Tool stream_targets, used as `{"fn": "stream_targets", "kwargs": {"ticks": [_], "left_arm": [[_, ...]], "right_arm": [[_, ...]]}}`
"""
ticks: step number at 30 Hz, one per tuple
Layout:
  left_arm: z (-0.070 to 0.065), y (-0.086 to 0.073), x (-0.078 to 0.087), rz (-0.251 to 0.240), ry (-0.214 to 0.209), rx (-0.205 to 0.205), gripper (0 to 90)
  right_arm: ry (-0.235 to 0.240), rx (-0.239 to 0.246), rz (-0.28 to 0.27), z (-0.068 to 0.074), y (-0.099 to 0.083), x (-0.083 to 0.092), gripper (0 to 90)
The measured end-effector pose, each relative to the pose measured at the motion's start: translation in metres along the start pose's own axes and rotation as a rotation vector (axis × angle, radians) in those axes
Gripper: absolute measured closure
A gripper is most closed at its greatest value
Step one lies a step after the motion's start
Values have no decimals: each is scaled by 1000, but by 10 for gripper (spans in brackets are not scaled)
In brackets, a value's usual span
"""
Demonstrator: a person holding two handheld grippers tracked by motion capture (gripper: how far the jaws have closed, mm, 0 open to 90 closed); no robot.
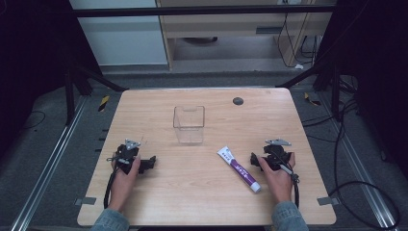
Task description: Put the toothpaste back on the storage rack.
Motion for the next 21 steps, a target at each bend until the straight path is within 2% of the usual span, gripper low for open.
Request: {"fn": "stream_targets", "kwargs": {"ticks": [4,7,9,12,14,16,21], "left_arm": [[0,0,0,2,0,-1,0],[0,0,0,2,0,-1,0],[0,0,0,0,0,0,0],[0,0,0,2,0,-1,0],[0,0,0,0,0,0,0],[0,0,0,0,0,0,0],[0,0,0,2,0,0,0]], "right_arm": [[8,7,1,-1,0,0,9],[25,10,5,-3,0,3,53],[48,15,17,-4,1,7,46],[65,53,14,-3,1,18,65],[82,68,27,1,0,27,75],[91,105,15,6,1,37,105],[134,153,21,21,0,58,118]]}}
Point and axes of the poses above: each handheld gripper's, and its own axes: x roughly backward along the jaws, y roughly out of its top, z roughly to its left, the point moved 4 cm from there along -x, roughly forward along the jaws, and after that the axes turned 14 degrees about -x, right-handed, at the moved point
